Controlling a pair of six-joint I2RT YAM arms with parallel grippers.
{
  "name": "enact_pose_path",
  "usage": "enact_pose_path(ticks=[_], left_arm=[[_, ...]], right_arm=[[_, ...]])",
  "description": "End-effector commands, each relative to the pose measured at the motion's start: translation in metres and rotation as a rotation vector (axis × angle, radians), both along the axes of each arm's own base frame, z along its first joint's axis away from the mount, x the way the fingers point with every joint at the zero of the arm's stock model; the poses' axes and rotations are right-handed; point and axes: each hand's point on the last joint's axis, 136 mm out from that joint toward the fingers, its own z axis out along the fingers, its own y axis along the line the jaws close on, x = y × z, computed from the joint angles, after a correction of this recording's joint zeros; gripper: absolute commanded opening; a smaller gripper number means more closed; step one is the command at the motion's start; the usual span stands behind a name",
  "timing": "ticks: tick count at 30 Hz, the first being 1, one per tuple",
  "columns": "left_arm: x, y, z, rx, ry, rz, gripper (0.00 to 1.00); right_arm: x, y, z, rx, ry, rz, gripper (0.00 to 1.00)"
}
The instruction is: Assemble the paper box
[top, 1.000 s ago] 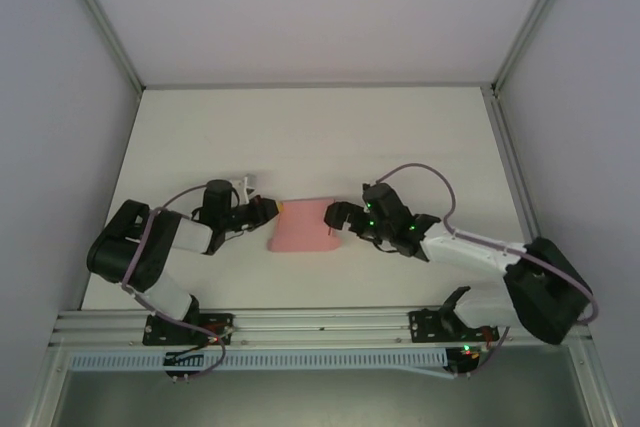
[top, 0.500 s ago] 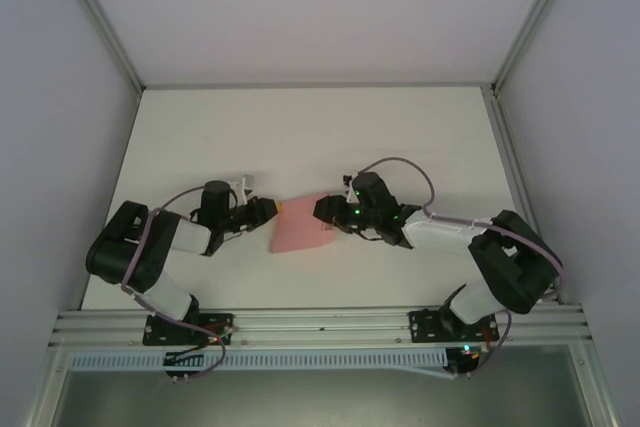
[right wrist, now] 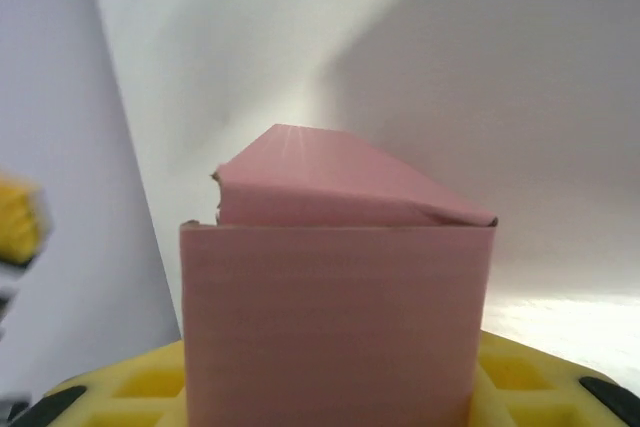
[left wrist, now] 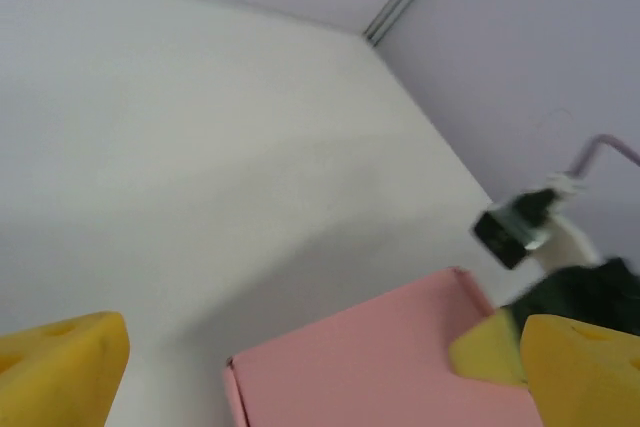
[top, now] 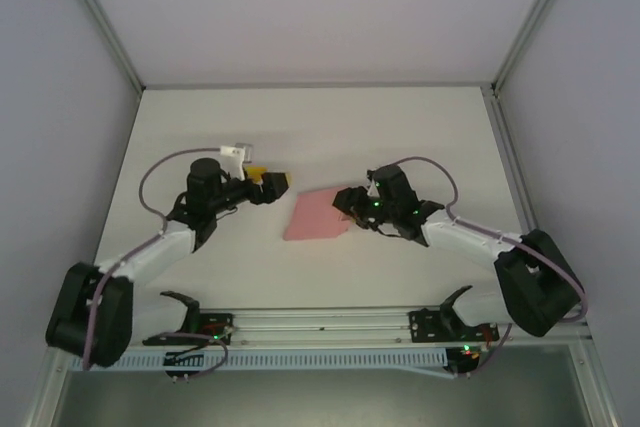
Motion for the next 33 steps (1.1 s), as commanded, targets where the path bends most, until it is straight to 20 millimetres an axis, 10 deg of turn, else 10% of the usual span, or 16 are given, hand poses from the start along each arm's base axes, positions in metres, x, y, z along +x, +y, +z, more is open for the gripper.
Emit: enact_pose_path(ticks=[1,15,33], left_arm=[[-0.028,-0.009,-0.015,0.324,-0.221,-0.105,1.00],[-0.077,-0.060,-0.071,0.823,-0.376,-0.260,1.00],[-0.087,-0.078,-0.091,0.901,-0.401,-0.304,0.92]], right_arm=[[-0.018,-0.002,0.003,0.103,0.302,-0.007,0.41],[-0.033,-0.015,0.029,0.082,0.581,0.089,0.32],[-0.030,-0.008,0.041,0.175,0.599,0.071,0.33]])
